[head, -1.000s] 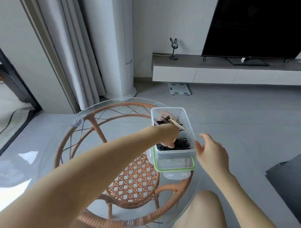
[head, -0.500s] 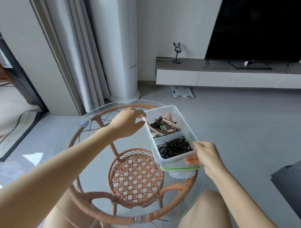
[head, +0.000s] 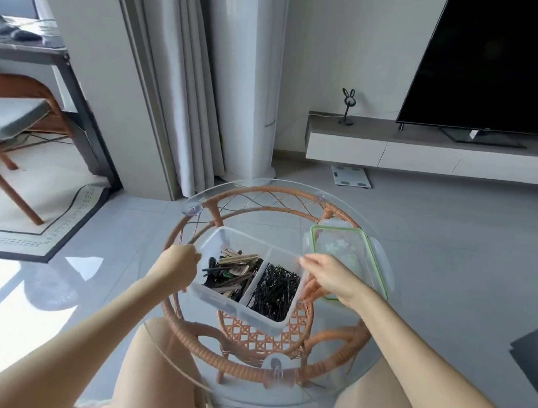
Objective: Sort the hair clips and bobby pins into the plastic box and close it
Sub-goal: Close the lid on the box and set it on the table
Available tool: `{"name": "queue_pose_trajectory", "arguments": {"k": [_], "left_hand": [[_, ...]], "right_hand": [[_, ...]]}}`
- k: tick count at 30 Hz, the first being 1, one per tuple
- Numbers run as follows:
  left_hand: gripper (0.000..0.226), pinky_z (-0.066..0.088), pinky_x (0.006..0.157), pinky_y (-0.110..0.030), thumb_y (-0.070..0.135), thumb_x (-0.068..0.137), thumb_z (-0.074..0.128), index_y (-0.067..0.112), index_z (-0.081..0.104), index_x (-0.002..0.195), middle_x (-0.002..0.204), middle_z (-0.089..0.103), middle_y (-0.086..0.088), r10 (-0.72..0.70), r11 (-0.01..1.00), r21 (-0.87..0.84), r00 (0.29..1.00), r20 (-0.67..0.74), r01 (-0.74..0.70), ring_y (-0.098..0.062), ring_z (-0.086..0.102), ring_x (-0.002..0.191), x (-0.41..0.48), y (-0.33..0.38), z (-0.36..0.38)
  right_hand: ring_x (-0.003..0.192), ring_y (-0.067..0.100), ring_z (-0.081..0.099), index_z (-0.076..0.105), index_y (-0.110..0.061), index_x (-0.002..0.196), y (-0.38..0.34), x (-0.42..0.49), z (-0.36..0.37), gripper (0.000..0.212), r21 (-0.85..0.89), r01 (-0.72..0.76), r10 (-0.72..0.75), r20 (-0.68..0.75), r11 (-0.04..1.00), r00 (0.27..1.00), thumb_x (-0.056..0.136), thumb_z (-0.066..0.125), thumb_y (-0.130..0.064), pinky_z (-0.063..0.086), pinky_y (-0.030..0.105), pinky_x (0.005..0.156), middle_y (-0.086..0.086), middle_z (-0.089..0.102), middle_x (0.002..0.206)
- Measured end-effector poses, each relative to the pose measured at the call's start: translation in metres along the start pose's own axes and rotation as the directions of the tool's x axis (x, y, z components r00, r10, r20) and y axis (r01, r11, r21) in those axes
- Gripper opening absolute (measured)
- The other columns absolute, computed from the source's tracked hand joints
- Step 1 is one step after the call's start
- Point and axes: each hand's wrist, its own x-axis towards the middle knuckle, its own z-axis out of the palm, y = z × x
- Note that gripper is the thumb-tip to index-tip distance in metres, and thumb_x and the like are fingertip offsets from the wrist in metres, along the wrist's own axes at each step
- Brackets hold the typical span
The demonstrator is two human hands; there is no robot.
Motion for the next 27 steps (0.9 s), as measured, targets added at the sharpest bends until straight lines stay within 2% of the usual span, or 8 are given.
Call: {"name": "queue_pose_trajectory", "arguments": {"k": [2,5,7,9,13,18,22,27], "left_hand": [[0.026,0.053,0.058,-0.031,0.005,0.094,0.035,0.001,0.055,0.077,0.080,0.069,-0.012,-0.035,0.999,-0.029,0.999,-0.013,0.034,-0.027,0.068,0.076,-0.003,-0.004,0.003],[0.031,0.052,0.053,-0.030,0.010,0.095,0.032,-0.003,0.060,0.089,0.074,0.066,-0.006,-0.085,0.992,-0.098,0.996,-0.016,0.083,-0.019,0.063,0.062,-0.002,-0.002,0.003],[0.029,0.043,0.041,-0.019,0.015,0.096,0.036,-0.002,0.059,0.094,0.065,0.056,-0.001,-0.121,0.984,-0.132,0.992,0.030,0.124,-0.010,0.048,0.048,-0.005,0.003,-0.001],[0.023,0.050,0.052,-0.016,0.012,0.094,0.045,-0.001,0.063,0.099,0.079,0.063,-0.002,-0.149,0.964,-0.217,0.988,0.030,0.152,-0.006,0.045,0.049,-0.006,0.008,-0.003],[0.023,0.054,0.058,-0.026,0.005,0.093,0.041,-0.003,0.062,0.094,0.067,0.051,-0.002,-0.080,0.988,-0.133,0.996,0.040,0.084,-0.017,0.066,0.067,-0.008,0.009,0.008],[0.021,0.058,0.060,-0.036,0.003,0.094,0.036,-0.003,0.056,0.097,0.071,0.052,-0.005,-0.093,0.967,-0.235,0.995,0.022,0.096,-0.028,0.070,0.078,-0.015,0.027,0.012],[0.025,0.052,0.046,-0.025,0.012,0.097,0.033,0.002,0.055,0.104,0.074,0.058,-0.005,-0.045,0.972,-0.230,0.998,0.041,0.054,-0.022,0.071,0.067,-0.016,0.026,0.014],[0.037,0.046,0.060,-0.027,0.033,0.096,0.034,0.012,0.058,0.115,0.103,0.069,-0.011,-0.039,0.958,-0.282,0.958,-0.283,-0.044,-0.027,0.063,0.079,-0.011,0.033,0.003]], "right_hand": [[0.061,0.015,0.059,0.055,-0.010,0.119,0.006,-0.002,-0.002,0.036,-0.330,0.066,-0.127,-0.166,0.941,0.978,0.097,0.039,-0.033,0.047,0.025,0.051,0.003,0.061,0.076],[0.093,0.019,0.056,0.058,-0.014,0.113,0.030,-0.012,-0.002,0.041,-0.860,0.005,-0.317,-0.183,0.510,0.931,0.089,0.049,-0.046,0.051,0.034,0.078,0.000,0.061,0.100],[0.106,0.022,0.050,0.056,-0.013,0.117,0.043,-0.020,0.004,0.042,-0.931,0.001,-0.314,-0.122,0.365,0.942,0.087,0.054,-0.042,0.046,0.034,0.090,0.002,0.055,0.113],[0.105,0.026,0.051,0.058,-0.005,0.112,0.046,-0.025,0.008,0.032,-0.954,0.002,-0.342,-0.105,0.299,0.934,0.083,0.063,-0.019,0.044,0.034,0.089,0.009,0.057,0.111],[0.058,0.027,0.060,0.066,0.004,0.084,0.054,-0.020,0.006,0.051,-0.977,-0.072,-0.509,-0.167,0.202,0.845,0.036,0.083,0.009,0.053,0.034,0.052,0.015,0.063,0.065],[0.058,0.026,0.057,0.059,-0.001,0.083,0.052,-0.016,-0.007,0.042,-0.958,-0.066,-0.649,-0.239,0.279,0.723,0.046,0.074,0.015,0.051,0.034,0.052,0.013,0.062,0.066],[0.067,0.037,0.055,0.058,0.002,0.091,0.011,-0.028,-0.042,0.036,-0.890,-0.054,-0.760,-0.416,0.452,0.499,0.060,0.066,0.019,0.049,0.040,0.061,0.020,0.058,0.078],[0.084,0.022,0.053,0.061,-0.004,0.107,-0.059,-0.063,-0.059,0.021,-0.667,0.369,-0.760,-0.537,0.648,0.365,0.087,0.054,0.000,0.037,0.022,0.074,0.011,0.054,0.099]]}}
